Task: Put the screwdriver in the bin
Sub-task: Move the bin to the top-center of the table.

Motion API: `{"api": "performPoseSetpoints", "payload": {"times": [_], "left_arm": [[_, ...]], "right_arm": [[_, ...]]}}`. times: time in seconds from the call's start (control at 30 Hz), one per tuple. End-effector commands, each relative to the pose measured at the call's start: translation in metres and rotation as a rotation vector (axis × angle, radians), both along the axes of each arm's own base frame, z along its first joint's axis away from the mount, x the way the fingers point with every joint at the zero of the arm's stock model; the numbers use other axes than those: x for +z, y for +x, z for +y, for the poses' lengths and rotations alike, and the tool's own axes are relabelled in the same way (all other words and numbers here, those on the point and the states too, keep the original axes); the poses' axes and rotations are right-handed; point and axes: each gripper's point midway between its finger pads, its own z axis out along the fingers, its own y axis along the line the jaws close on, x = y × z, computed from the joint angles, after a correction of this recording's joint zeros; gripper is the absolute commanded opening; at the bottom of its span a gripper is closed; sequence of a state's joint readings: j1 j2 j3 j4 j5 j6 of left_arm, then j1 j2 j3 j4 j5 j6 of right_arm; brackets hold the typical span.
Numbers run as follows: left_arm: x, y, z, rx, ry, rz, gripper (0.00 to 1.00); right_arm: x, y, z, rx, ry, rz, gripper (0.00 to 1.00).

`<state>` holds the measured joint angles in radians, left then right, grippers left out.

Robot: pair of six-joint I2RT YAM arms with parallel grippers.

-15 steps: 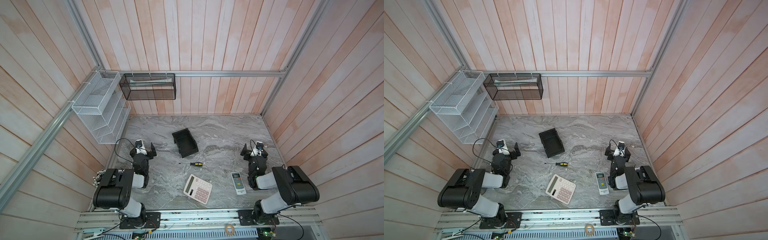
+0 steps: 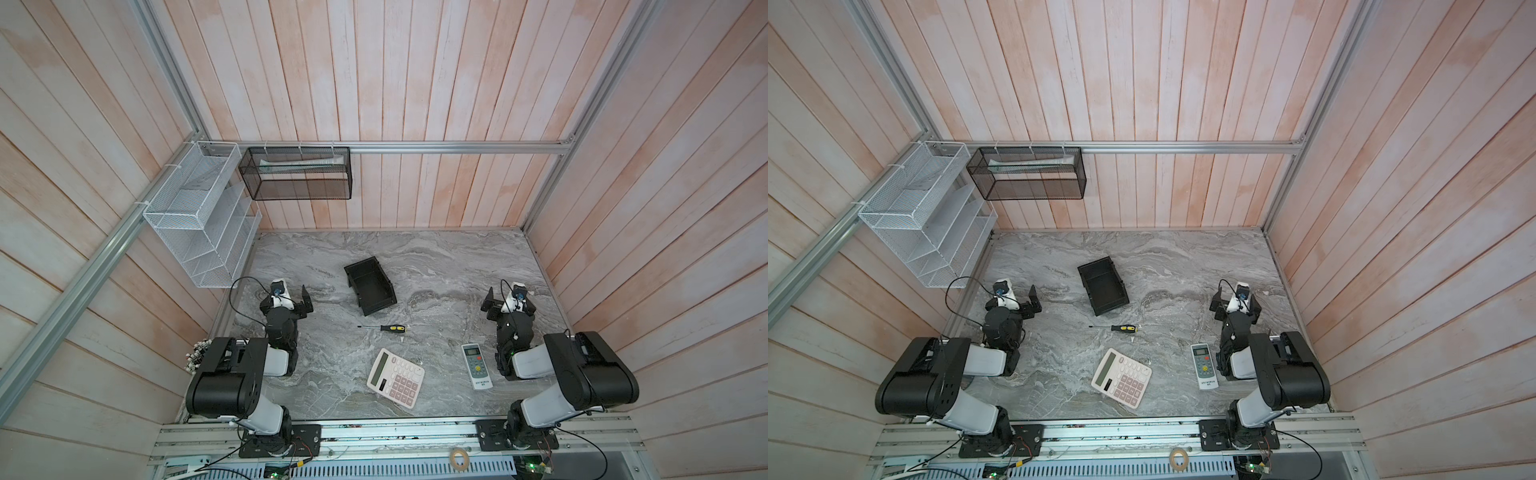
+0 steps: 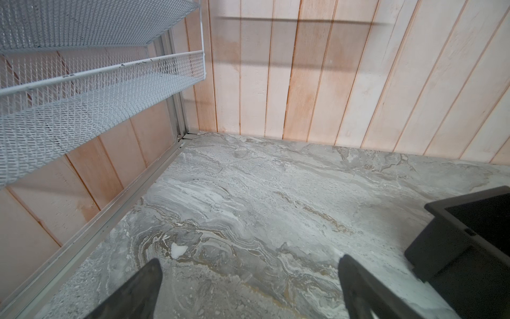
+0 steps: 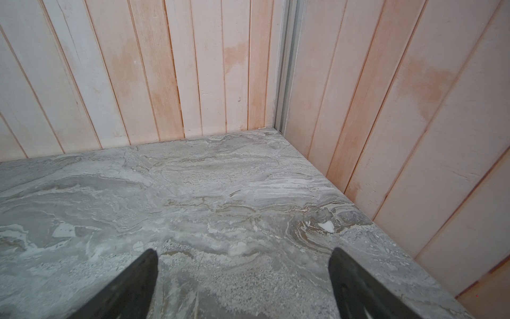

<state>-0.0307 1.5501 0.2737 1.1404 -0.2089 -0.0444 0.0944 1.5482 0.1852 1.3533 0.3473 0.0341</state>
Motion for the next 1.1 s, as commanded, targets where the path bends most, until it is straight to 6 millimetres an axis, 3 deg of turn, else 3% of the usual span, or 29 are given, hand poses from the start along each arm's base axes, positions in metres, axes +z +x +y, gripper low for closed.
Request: {"api": "performPoseSetpoints", "payload": {"times": [0.0,0.87,0.97,1.07], "left_arm": [[0.002,0.001,0.000,-0.011,0.004,-0.001,1.00],[0.001,-0.001,0.001,-0.005,0.006,-0.002,1.00],[0.008,-0.008,0.008,0.043,-0.011,-0.031,1.00],[0.015,-0.014,-0.002,0.017,0.035,-0.055,1.00]], "right_arm": [[0.003,0.003,-0.001,0.001,0.011,-0.010,0.98],[0.003,0.003,-0.001,0.001,0.011,-0.009,0.98],[0.008,0.002,-0.004,-0.027,0.005,-0.023,0.98],[0.018,0.001,0.001,-0.051,-0.028,-0.020,0.98]]}}
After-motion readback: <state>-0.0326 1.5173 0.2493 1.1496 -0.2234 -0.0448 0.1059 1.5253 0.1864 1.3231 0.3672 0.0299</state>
